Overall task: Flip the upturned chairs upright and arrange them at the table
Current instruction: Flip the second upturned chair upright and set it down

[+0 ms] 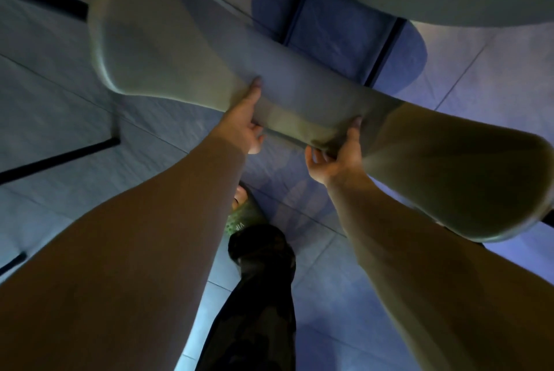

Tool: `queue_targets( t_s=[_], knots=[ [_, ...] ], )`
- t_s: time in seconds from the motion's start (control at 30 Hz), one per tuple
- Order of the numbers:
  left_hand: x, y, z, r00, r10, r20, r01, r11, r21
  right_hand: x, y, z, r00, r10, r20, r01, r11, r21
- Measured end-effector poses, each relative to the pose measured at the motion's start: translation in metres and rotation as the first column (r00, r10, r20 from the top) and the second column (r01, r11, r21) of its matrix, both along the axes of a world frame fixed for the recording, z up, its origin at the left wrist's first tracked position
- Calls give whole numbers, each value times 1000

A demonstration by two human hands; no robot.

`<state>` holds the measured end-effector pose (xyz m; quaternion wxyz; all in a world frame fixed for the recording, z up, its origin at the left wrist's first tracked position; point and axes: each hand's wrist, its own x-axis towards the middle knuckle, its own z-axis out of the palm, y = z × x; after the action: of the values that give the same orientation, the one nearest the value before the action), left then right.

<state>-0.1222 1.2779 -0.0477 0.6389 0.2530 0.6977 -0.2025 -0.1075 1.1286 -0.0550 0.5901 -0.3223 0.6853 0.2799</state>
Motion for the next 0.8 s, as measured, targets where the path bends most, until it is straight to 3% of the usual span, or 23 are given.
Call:
queue_targets(
  t_s=[0.17, 0.33, 0.43, 0.57, 0.8],
  knots=[
    [1, 0, 12, 1000, -5, -4, 6, 998, 67, 1, -1, 25, 999, 47, 5, -46, 999, -26],
    [3, -4, 59, 998, -63, 25, 60, 995, 84, 4, -7, 81, 999, 53, 7, -53, 997, -50],
    [9, -7, 103, 996, -88, -20, 89, 992, 88, 7, -12, 121, 998, 60, -3, -60, 997, -51],
    [28, -18, 168, 992, -117, -38, 121, 985, 122, 23, -18, 180, 1000, 2, -19, -6, 983, -184],
    [71, -37, 273, 967, -253, 40, 232, 930, 284, 76, -34, 276, 999, 31, 40, -21, 969, -247]
  ],
)
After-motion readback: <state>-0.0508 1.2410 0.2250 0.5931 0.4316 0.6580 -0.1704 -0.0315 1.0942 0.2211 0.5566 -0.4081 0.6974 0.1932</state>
